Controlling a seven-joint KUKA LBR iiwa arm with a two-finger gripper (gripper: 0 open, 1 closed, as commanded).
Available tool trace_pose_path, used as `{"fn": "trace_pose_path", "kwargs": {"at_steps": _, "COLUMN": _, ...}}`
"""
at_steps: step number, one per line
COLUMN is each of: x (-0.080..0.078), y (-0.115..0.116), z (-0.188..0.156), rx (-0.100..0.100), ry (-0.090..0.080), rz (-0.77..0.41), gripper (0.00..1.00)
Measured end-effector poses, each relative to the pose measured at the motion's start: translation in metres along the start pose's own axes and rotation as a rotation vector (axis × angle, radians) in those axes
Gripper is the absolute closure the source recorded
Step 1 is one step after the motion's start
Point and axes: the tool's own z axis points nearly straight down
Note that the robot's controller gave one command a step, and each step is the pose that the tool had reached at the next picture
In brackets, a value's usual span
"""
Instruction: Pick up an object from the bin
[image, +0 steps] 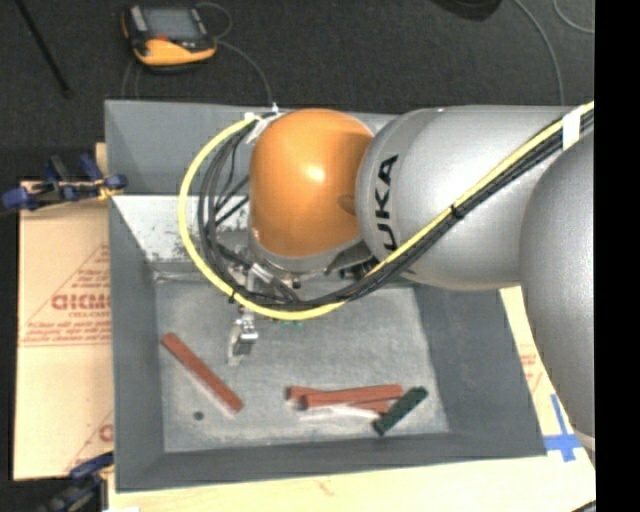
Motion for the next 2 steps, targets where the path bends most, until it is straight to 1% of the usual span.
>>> {"fn": "trace_pose_path", "kwargs": {"at_steps": 1, "x": 0.012, "y": 0.001, "z": 0.041, "rx": -0.002, "ry": -0.007, "rz": 0.008, "gripper": 0.00}}
{"fn": "trace_pose_path", "kwargs": {"at_steps": 2, "x": 0.018, "y": 0.002, "z": 0.102, "rx": -0.001, "ry": -0.003, "rz": 0.036, "gripper": 0.00}}
